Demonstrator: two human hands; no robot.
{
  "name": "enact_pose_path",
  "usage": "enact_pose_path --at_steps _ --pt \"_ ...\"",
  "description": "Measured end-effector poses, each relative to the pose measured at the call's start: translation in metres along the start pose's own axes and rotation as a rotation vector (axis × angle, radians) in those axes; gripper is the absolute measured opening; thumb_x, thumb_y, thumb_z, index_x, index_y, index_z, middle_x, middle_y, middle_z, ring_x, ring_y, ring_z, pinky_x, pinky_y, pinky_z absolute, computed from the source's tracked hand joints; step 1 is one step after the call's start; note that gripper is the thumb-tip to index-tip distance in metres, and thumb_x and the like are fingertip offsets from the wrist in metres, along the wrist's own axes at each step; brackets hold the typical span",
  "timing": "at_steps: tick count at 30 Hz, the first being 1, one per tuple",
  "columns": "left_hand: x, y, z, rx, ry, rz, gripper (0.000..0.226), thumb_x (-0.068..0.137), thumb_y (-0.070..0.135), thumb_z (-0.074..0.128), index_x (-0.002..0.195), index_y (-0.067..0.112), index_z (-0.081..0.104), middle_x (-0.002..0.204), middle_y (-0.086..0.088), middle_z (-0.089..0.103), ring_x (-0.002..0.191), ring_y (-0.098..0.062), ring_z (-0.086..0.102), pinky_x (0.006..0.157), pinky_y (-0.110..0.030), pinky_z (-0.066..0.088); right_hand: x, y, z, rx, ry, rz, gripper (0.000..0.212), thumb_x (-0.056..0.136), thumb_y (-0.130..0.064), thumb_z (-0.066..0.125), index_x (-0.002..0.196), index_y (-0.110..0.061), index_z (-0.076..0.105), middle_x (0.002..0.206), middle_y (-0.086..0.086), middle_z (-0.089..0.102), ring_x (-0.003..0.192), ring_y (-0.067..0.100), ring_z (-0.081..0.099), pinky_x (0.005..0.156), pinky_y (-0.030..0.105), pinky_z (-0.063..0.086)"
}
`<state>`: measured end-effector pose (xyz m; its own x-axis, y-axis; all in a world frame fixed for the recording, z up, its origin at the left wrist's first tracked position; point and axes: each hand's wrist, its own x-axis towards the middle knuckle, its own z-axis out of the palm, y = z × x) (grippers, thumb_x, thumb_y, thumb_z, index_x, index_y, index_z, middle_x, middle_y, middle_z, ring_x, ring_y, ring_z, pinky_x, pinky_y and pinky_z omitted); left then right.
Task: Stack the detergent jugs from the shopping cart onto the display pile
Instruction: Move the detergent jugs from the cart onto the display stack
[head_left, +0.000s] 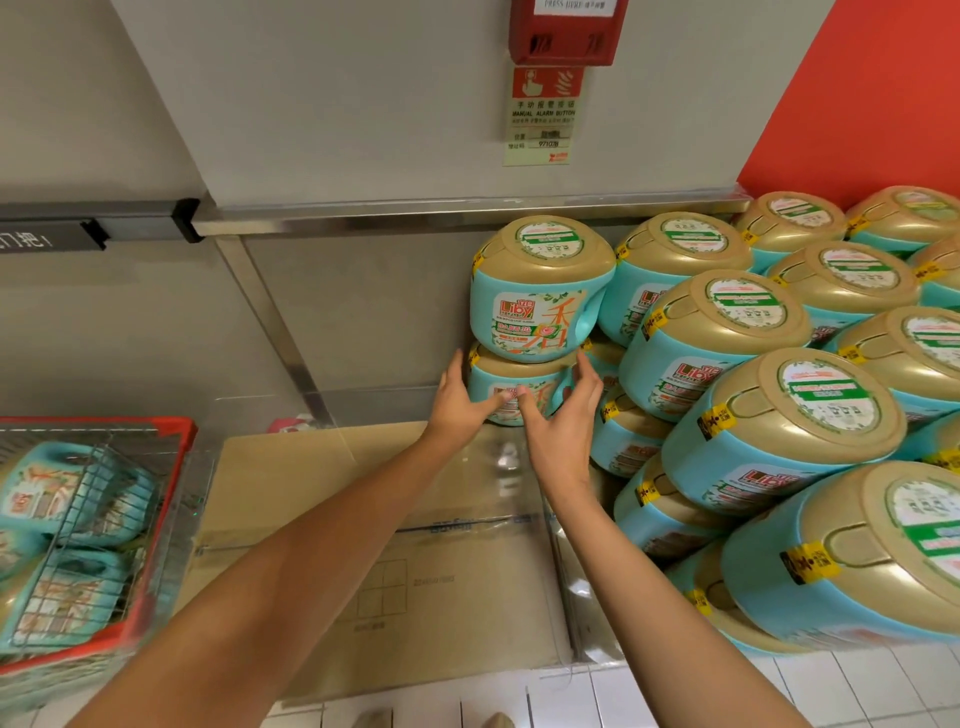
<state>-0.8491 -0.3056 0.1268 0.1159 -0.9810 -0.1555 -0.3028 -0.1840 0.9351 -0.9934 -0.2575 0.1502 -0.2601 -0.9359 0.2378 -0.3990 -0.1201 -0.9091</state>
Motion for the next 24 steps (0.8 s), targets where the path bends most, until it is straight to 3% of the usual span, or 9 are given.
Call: enact_pose_path --at_steps 3,6,10,12,14,16,19,22,24 --pt "-0.009 -0.010 0.006 -0.026 0.074 -0.063 0.094 0.089 0.031 0.085 0.164 0.017 0.030 0.164 -0.007 0.041 0.149 -0.027 0.044 0.121 -0.047 0.041 -0.012 0.007 0.000 0.062 -0.016 0.050 0.077 0.097 -0.029 0.076 0.158 -0.012 0.034 0.154 0.006 0.040 0.144 0.016 0.043 0.117 0.026 0.038" --pt "-0.027 -0.026 0.001 -0.039 0.163 -0.090 0.073 0.094 0.031 0.079 0.156 0.016 0.043 0.158 -0.010 0.048 0.141 -0.026 0.052 0.108 -0.038 0.048 -0.026 0.018 0.000 0.105 -0.057 0.065 0.059 0.099 -0.025 0.073 0.150 -0.014 0.045 0.146 0.003 0.049 0.136 0.011 0.052 0.114 0.030 0.047" --pt "-0.071 -0.054 -0.029 -0.127 0.214 -0.087 0.041 0.098 0.022 0.074 0.136 0.017 0.058 0.139 -0.007 0.062 0.126 -0.023 0.060 0.099 -0.030 0.048 -0.052 0.024 0.000 0.147 -0.208 0.116 0.045 0.101 -0.021 0.069 0.143 -0.020 0.051 0.143 -0.004 0.058 0.128 -0.002 0.057 0.106 0.026 0.051" --pt "-0.103 -0.068 -0.055 -0.175 0.197 -0.085 0.025 0.102 0.021 0.069 0.125 0.026 0.061 0.130 -0.001 0.066 0.118 -0.020 0.063 0.090 -0.024 0.049 -0.069 0.022 0.004 0.153 -0.280 0.131 0.041 0.102 -0.020 0.069 0.140 -0.021 0.053 0.140 -0.003 0.060 0.126 0.004 0.060 0.104 0.028 0.052" --pt "-0.137 -0.080 -0.085 -0.163 0.153 -0.076 0.016 0.105 0.023 0.063 0.118 0.033 0.063 0.122 0.005 0.068 0.112 -0.017 0.065 0.089 -0.029 0.053 -0.086 0.016 0.011 0.176 -0.339 0.136 0.036 0.102 -0.016 0.068 0.136 -0.019 0.056 0.134 -0.006 0.063 0.122 0.010 0.064 0.104 0.032 0.054" --pt "-0.173 -0.093 -0.117 -0.195 0.138 -0.078 0.012 0.105 0.028 0.062 0.116 0.030 0.067 0.115 0.009 0.070 0.109 -0.020 0.066 0.095 -0.037 0.056 -0.107 0.006 0.024 0.194 -0.399 0.141 0.033 0.103 -0.015 0.067 0.135 -0.018 0.058 0.125 -0.018 0.066 0.117 0.006 0.066 0.102 0.028 0.054" --pt "-0.229 -0.109 -0.163 -0.232 0.173 -0.103 0.031 0.094 0.050 0.061 0.116 0.030 0.070 0.107 0.019 0.072 0.108 -0.016 0.066 0.101 -0.041 0.053 -0.140 -0.014 0.047 0.219 -0.506 0.125 0.026 0.104 -0.014 0.065 0.130 -0.019 0.061 0.117 -0.027 0.069 0.112 0.001 0.066 0.098 0.019 0.050" --pt "-0.285 -0.137 -0.213 -0.241 0.276 -0.119 0.041 0.092 0.056 0.060 0.119 0.027 0.071 0.114 0.006 0.071 0.114 -0.022 0.066 0.102 -0.046 0.055 -0.178 -0.039 0.078 0.228 -0.622 0.081 0.021 0.105 -0.015 0.064 0.126 -0.019 0.064 0.115 -0.022 0.071 0.109 0.001 0.067 0.095 0.014 0.048" --pt "-0.318 -0.155 -0.244 -0.275 0.348 -0.147 0.033 0.096 0.048 0.061 0.118 0.026 0.071 0.116 0.002 0.072 0.114 -0.024 0.068 0.098 -0.040 0.057 -0.204 -0.057 0.101 0.239 -0.680 0.066 0.020 0.105 -0.015 0.065 0.124 -0.021 0.066 0.115 -0.017 0.071 0.107 0.004 0.068 0.093 0.014 0.048"
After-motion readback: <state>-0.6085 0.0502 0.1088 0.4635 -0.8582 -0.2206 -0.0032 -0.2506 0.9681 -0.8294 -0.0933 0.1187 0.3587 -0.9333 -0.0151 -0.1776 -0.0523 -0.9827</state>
